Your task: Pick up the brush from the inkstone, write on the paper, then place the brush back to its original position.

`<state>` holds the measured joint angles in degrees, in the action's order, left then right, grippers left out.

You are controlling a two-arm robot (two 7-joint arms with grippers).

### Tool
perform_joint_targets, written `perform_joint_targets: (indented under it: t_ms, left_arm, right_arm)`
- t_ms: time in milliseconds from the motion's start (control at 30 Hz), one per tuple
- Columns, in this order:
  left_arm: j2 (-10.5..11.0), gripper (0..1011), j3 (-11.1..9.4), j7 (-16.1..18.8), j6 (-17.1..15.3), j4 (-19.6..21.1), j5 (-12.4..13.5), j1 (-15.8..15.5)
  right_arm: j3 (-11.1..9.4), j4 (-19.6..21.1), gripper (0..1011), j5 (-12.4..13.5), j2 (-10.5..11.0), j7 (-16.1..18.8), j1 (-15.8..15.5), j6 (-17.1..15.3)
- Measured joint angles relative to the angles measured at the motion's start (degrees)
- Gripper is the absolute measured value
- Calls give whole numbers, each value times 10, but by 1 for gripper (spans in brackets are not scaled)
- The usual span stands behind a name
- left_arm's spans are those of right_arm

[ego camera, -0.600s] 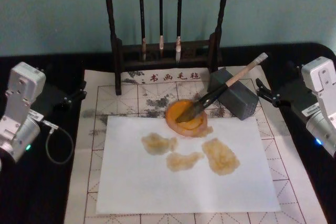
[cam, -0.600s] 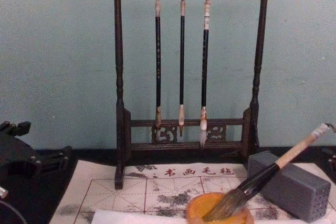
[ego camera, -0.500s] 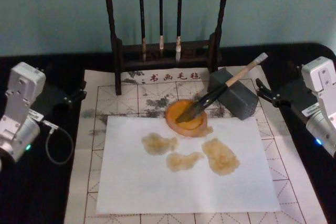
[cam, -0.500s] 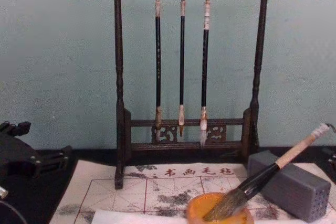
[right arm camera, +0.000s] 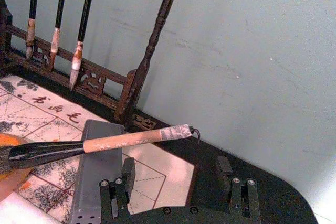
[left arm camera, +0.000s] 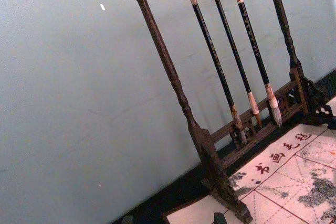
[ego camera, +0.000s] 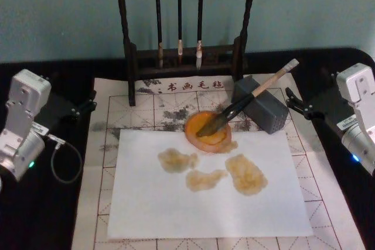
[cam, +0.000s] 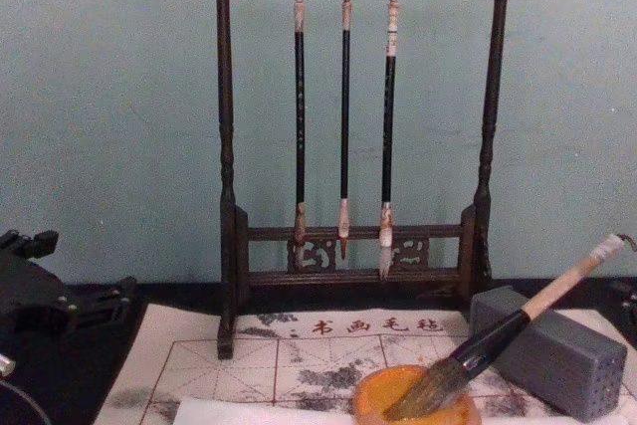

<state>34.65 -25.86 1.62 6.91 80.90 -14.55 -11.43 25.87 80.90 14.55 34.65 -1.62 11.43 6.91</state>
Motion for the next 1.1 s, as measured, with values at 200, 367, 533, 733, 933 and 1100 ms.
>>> perform_joint_targets:
  t_ms: [200, 367, 533, 733, 933, 1100]
  left_arm:
    - [0, 1001, 0, 0, 0, 0, 0, 0]
    - [0, 1001, 0, 0, 0, 0, 0, 0]
    - [0, 1001, 0, 0, 0, 0, 0, 0]
    - [0, 1001, 0, 0, 0, 0, 0, 0]
    - [0, 1001, 0, 0, 0, 0, 0, 0]
    - [0, 1001, 0, 0, 0, 0, 0, 0]
  right_arm:
    - [0, 0, 1000, 0, 0, 0, 0, 0]
    - [0, 0, 1000, 0, 0, 0, 0, 0]
    - [0, 0, 1000, 0, 0, 0, 0, 0]
    - [0, 0, 1000, 0, 0, 0, 0, 0]
    - [0, 0, 1000, 0, 0, 0, 0, 0]
    - [0, 0, 1000, 0, 0, 0, 0, 0]
